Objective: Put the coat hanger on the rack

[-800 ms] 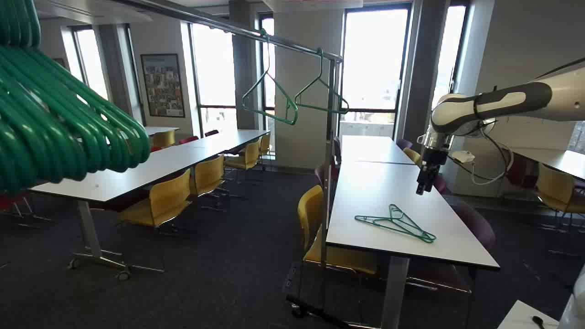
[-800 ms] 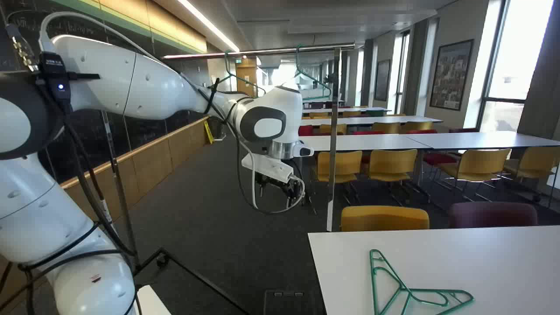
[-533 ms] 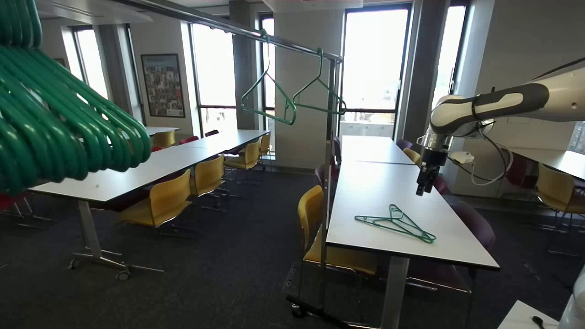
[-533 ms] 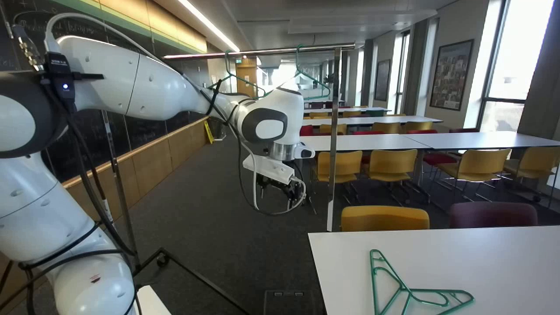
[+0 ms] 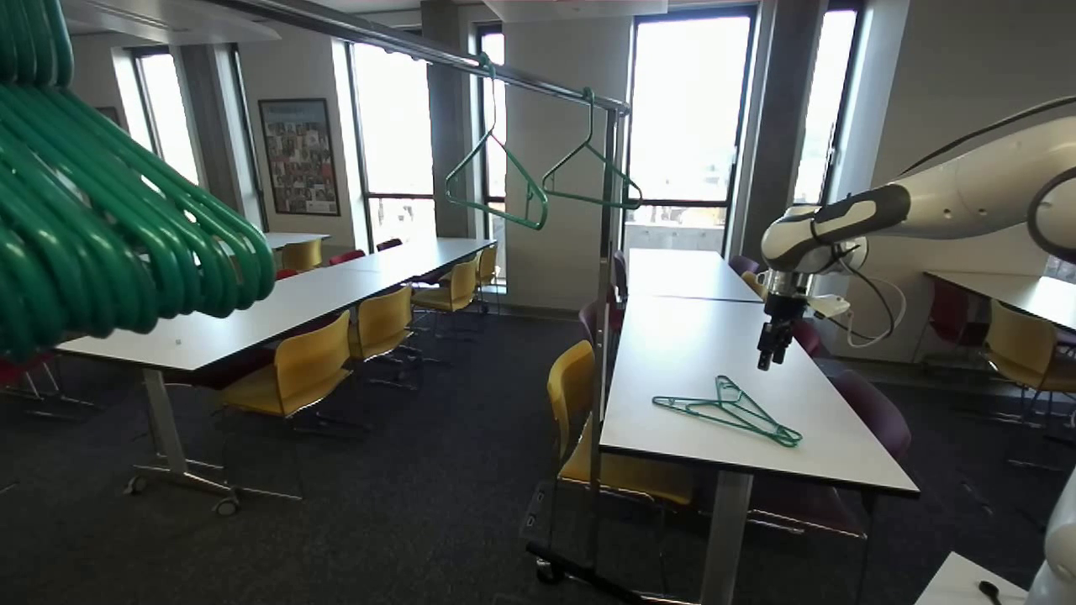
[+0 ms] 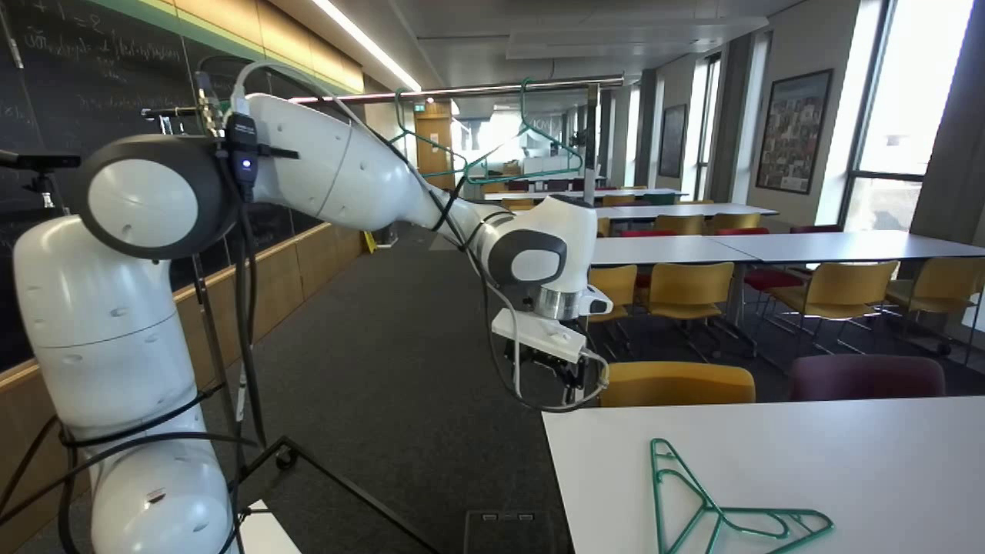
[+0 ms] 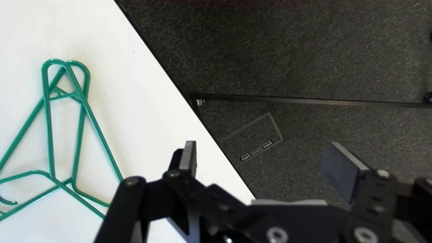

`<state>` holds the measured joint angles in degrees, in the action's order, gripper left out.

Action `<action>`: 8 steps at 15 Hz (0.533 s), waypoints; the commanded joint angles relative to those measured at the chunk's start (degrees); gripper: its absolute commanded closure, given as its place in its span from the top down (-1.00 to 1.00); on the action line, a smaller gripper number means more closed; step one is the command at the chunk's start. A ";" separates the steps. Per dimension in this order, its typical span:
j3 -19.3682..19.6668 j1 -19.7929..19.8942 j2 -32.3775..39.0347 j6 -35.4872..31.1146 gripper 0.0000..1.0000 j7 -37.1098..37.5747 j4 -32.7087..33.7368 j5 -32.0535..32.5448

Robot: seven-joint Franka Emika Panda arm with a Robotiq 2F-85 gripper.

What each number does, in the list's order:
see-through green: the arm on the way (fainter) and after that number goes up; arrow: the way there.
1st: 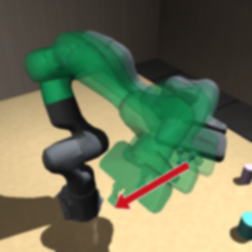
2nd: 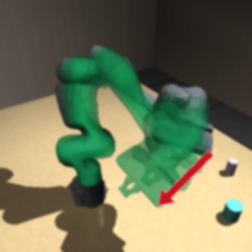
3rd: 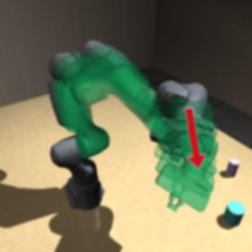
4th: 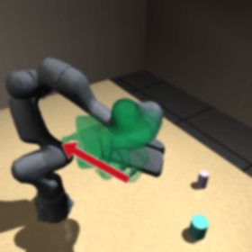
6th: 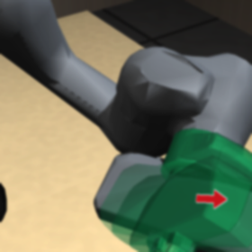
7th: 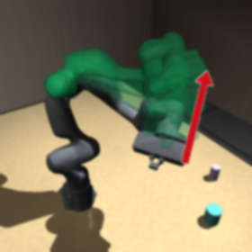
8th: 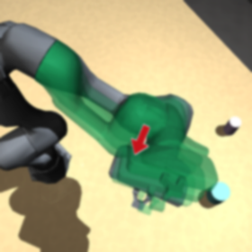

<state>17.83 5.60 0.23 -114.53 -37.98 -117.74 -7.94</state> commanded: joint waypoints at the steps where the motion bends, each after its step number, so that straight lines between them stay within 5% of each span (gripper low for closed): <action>1: -2.07 4.27 9.28 5.18 1.00 -7.54 10.24 -2.51; 3: -3.48 5.99 12.41 7.34 1.00 -8.47 13.60 -1.91; 4: -4.04 5.94 9.31 3.78 1.00 -6.11 8.45 -0.61; 8: -5.14 6.87 11.05 4.04 1.00 -6.12 9.41 -0.54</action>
<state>14.76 10.51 11.34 -110.57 -44.41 -108.44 -8.92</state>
